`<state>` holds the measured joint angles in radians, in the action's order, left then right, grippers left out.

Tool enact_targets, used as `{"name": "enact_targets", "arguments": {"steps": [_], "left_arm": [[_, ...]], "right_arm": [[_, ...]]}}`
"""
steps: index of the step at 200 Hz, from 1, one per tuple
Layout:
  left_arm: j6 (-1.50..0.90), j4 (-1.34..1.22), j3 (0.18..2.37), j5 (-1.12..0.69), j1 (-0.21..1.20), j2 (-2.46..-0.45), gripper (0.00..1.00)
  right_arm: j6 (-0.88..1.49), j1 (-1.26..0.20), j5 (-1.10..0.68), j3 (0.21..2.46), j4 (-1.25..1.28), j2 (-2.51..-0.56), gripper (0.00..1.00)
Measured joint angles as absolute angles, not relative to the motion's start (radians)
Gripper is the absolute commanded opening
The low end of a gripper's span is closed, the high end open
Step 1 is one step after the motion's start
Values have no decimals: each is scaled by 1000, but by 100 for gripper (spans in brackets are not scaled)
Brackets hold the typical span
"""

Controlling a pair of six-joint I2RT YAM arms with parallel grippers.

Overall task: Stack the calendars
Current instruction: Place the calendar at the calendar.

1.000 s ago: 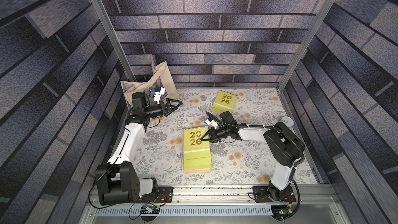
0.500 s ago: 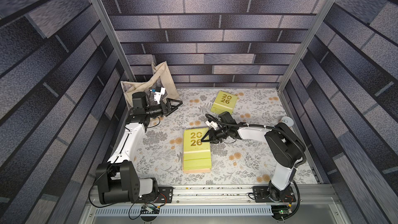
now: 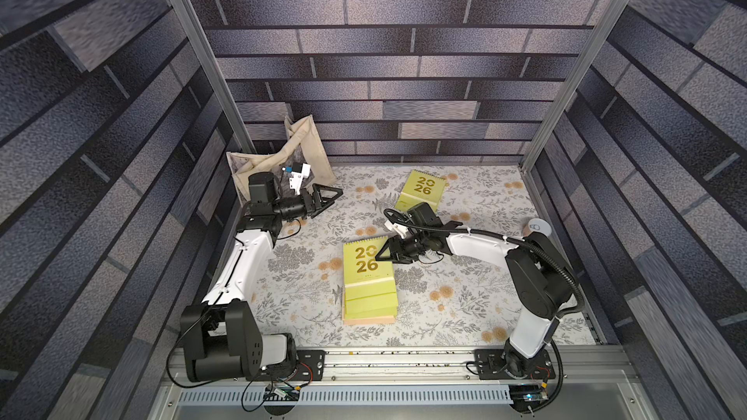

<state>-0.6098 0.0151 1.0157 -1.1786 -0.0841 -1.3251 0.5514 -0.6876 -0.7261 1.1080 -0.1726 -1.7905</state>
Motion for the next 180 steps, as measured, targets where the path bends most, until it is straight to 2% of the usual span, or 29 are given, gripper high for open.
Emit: {"name": "enact_targets", "arguments": {"steps": [80, 112, 180], "left_arm": [[-610, 15, 1015, -1179, -84, -1325, 100], [-610, 15, 1015, -1178, -84, -1325, 100], [-610, 15, 1015, -1174, -79, -1326, 100]], "right_arm": [[510, -698, -675, 1115, -278, -1785, 56], [491, -699, -654, 1130, -308, -1784, 65], [455, -699, -577, 1147, -368, -1764, 70]]}}
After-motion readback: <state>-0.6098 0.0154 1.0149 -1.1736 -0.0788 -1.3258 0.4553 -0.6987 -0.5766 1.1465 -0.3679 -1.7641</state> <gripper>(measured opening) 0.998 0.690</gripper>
